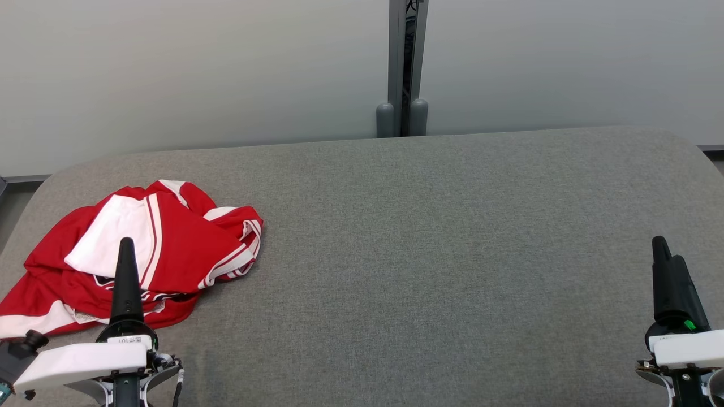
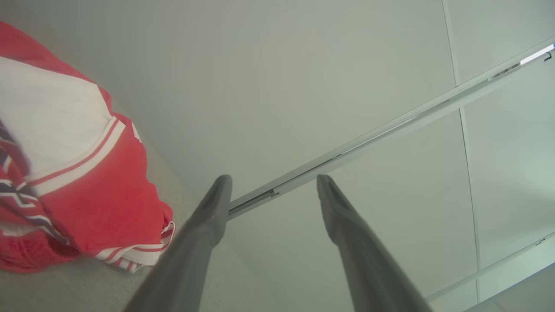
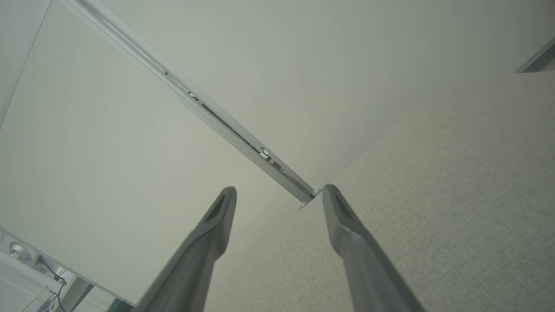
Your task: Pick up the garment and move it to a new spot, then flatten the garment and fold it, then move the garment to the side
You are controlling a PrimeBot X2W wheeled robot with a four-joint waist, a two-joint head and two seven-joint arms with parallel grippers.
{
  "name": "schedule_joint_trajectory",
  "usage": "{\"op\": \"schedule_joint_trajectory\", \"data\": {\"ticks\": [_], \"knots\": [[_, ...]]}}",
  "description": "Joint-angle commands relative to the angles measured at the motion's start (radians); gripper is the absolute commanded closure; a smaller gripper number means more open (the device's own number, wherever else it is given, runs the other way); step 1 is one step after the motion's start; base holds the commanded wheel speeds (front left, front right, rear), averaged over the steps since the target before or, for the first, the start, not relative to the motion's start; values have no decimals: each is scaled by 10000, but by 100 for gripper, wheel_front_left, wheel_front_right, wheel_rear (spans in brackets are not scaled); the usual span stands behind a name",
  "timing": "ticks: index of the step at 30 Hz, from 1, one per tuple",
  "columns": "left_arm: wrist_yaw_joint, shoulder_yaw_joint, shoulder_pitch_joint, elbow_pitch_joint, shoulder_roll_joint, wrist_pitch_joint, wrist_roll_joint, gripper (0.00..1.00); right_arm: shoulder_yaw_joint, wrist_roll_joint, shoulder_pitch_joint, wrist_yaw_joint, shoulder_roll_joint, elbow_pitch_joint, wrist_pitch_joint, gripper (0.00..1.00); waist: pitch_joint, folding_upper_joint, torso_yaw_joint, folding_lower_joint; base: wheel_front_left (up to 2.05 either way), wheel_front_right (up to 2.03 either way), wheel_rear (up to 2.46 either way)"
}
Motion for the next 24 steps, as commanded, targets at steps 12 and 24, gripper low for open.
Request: {"op": "schedule_joint_trajectory", "data": {"ticks": [12,24], "knots": [[452,-802,-100,-1004,83,-342,2765,0,344,-2376,-153,69,-124,-399,-490,0,-3,-1,-33,0,0,0,0],[1068,-2159,83,-762,97,-685,5696,0,857,-4659,-55,69,-141,-78,-924,0,-56,-1,-79,-1,0,0,0]]}}
